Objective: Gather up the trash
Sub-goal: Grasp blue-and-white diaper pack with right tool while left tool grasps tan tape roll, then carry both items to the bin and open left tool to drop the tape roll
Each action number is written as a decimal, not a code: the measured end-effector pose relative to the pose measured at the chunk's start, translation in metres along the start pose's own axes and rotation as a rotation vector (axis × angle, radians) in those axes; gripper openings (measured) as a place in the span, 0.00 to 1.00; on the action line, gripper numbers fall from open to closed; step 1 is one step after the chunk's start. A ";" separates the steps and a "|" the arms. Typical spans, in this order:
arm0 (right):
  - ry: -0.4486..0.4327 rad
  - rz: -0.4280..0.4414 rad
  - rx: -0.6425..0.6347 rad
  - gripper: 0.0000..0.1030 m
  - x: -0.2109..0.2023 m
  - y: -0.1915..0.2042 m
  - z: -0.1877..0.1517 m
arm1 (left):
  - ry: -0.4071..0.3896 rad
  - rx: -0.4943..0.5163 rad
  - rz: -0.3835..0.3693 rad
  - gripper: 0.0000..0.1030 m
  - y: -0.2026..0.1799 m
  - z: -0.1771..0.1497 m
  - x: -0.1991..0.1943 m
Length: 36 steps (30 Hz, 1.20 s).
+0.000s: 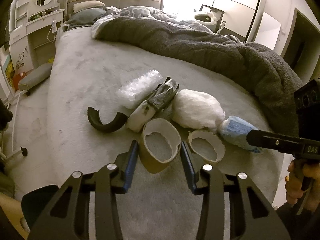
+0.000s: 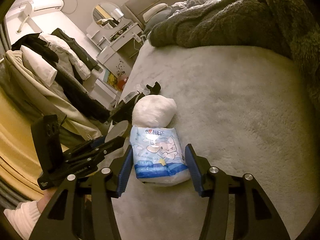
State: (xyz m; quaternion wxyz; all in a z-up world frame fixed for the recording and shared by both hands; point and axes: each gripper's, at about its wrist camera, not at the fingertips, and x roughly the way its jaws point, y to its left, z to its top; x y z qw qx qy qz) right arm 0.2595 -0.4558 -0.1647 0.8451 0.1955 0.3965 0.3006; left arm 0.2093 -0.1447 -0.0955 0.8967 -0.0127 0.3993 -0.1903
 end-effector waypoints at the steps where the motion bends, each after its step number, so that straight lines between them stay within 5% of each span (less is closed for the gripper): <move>1: 0.000 0.002 0.000 0.51 0.000 0.000 0.001 | 0.000 -0.001 0.000 0.43 0.000 0.000 -0.001; 19: -0.014 0.015 -0.025 0.50 -0.012 0.034 0.009 | -0.051 0.000 -0.056 0.42 0.004 0.002 -0.056; 36: 0.004 0.086 -0.118 0.50 0.021 0.123 0.018 | -0.053 -0.081 0.084 0.42 0.078 -0.017 -0.106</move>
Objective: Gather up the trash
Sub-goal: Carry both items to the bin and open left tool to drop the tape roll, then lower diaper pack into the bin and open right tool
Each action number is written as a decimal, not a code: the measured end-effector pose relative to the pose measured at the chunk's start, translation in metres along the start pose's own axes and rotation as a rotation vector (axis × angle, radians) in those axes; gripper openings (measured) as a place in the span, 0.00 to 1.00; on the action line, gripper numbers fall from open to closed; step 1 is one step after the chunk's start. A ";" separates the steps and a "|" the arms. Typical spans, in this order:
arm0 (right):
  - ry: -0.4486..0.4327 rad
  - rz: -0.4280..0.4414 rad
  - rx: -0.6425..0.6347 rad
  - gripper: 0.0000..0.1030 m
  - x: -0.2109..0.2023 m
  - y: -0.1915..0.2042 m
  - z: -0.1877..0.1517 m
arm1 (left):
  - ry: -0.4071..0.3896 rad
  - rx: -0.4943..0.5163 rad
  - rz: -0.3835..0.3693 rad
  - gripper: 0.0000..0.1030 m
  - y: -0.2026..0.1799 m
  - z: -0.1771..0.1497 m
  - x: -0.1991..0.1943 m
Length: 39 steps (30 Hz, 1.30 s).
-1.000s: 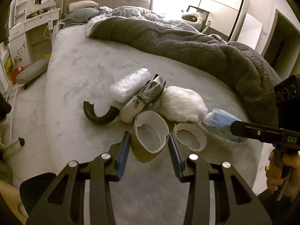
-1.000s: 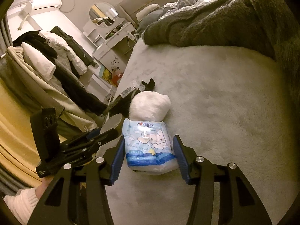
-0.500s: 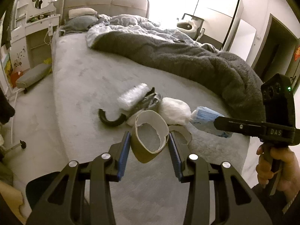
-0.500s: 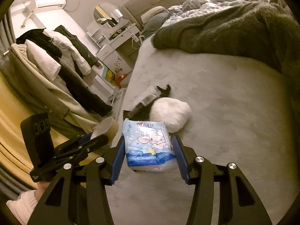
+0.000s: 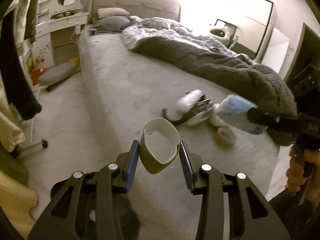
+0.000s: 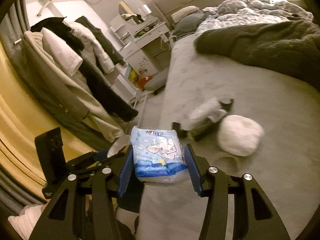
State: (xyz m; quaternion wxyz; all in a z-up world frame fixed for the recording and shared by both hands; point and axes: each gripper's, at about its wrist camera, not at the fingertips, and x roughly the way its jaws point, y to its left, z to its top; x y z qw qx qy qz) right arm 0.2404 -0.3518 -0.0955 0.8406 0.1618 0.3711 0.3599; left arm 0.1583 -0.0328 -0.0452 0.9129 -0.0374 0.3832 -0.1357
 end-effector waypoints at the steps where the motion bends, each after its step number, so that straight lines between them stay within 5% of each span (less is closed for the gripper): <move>1: 0.006 0.003 -0.004 0.50 0.004 0.004 0.001 | 0.007 -0.006 0.009 0.42 0.005 -0.002 0.000; 24: 0.137 0.062 -0.122 0.50 0.093 0.095 -0.002 | 0.304 -0.190 0.166 0.43 0.129 -0.077 0.017; 39: 0.266 0.045 -0.215 0.50 0.163 0.150 -0.026 | 0.539 -0.343 0.128 0.45 0.188 -0.146 0.030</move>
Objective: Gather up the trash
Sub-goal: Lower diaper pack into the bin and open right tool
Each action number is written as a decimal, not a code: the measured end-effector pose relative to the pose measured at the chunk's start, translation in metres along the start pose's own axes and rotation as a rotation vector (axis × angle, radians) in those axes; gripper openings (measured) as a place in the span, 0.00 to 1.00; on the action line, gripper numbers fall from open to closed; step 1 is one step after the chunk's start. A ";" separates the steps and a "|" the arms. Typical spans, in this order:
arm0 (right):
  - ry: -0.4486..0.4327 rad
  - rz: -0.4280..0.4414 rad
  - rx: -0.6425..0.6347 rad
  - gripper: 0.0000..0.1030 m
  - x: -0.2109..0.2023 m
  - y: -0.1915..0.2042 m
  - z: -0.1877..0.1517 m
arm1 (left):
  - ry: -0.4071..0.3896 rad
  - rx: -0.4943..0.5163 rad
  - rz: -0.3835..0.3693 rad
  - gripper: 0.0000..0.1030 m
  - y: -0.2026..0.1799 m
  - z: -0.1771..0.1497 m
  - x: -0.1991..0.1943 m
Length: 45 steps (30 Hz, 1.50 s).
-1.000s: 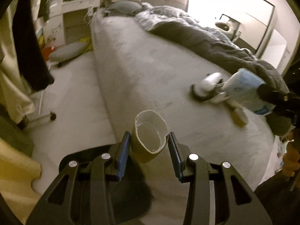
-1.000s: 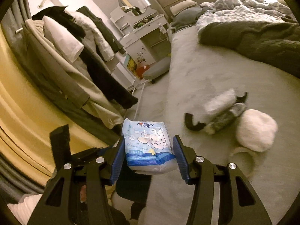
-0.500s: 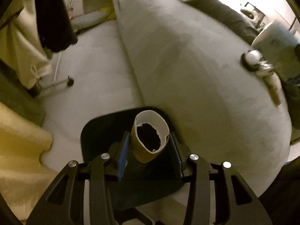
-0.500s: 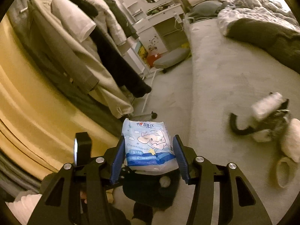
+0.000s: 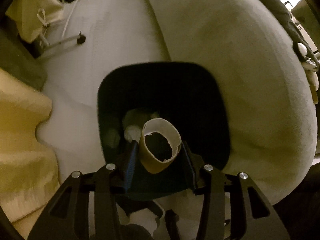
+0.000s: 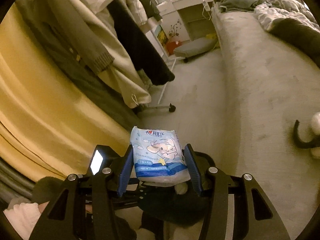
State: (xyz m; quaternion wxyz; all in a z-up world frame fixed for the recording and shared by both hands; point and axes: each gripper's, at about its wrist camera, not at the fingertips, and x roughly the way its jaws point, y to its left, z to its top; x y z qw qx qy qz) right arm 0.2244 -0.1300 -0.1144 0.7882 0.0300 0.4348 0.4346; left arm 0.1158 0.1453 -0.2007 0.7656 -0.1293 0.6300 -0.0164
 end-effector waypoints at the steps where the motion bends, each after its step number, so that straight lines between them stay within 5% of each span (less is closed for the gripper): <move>1: 0.007 -0.003 -0.002 0.50 0.003 0.000 -0.001 | 0.011 -0.006 0.001 0.45 0.005 -0.002 0.001; 8: 0.070 -0.034 0.001 0.50 0.034 0.006 -0.006 | 0.011 -0.011 -0.017 0.61 0.020 -0.012 -0.005; 14: 0.136 -0.077 -0.008 0.50 0.063 0.009 -0.013 | -0.032 -0.024 -0.012 0.64 0.036 -0.015 -0.020; 45: 0.421 -0.242 -0.084 0.50 0.167 0.008 -0.055 | -0.322 -0.036 -0.016 0.52 0.075 -0.027 -0.111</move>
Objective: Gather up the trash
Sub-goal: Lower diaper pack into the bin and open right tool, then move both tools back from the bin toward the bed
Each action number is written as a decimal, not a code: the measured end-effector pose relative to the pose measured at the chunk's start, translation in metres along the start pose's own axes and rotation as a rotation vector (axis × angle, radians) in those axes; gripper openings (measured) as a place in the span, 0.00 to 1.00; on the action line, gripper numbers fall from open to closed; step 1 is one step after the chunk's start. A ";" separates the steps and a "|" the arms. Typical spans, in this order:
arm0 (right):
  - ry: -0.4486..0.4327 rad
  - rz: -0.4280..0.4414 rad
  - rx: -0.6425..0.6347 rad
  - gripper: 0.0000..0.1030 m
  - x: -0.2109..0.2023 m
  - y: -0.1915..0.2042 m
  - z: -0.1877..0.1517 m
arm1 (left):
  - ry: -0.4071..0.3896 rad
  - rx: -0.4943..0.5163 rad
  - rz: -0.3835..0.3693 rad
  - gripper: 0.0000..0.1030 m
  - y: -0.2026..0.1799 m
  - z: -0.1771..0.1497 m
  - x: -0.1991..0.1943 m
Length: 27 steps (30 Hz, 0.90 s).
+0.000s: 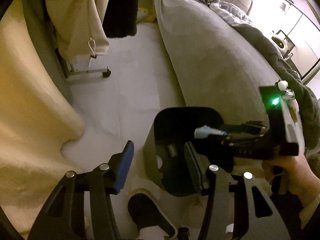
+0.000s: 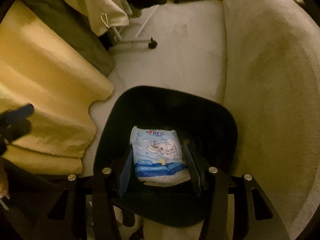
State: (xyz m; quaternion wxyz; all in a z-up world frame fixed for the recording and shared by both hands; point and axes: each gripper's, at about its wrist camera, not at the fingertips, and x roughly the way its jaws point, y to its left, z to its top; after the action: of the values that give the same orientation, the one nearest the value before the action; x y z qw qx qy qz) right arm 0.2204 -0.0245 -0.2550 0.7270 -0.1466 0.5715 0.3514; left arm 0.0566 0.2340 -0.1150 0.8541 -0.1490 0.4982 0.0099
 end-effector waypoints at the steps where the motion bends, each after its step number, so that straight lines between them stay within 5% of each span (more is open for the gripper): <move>1: 0.008 -0.005 -0.002 0.50 0.003 0.000 -0.001 | -0.006 0.000 -0.004 0.52 0.000 0.001 -0.001; 14: 0.103 -0.054 -0.005 0.51 0.031 -0.012 -0.015 | -0.096 0.021 -0.022 0.50 -0.011 0.010 -0.021; 20: 0.134 -0.040 0.006 0.70 0.043 -0.017 -0.022 | -0.165 0.011 -0.006 0.50 -0.010 0.015 -0.030; 27: 0.128 0.001 -0.016 0.72 0.044 -0.010 -0.025 | -0.197 0.010 0.011 0.50 -0.013 0.026 -0.029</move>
State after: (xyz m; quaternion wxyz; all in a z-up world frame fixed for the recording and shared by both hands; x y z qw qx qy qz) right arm 0.2140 -0.0319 -0.3053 0.6876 -0.1746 0.6140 0.3461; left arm 0.0662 0.2319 -0.0753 0.8996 -0.1402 0.4128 0.0264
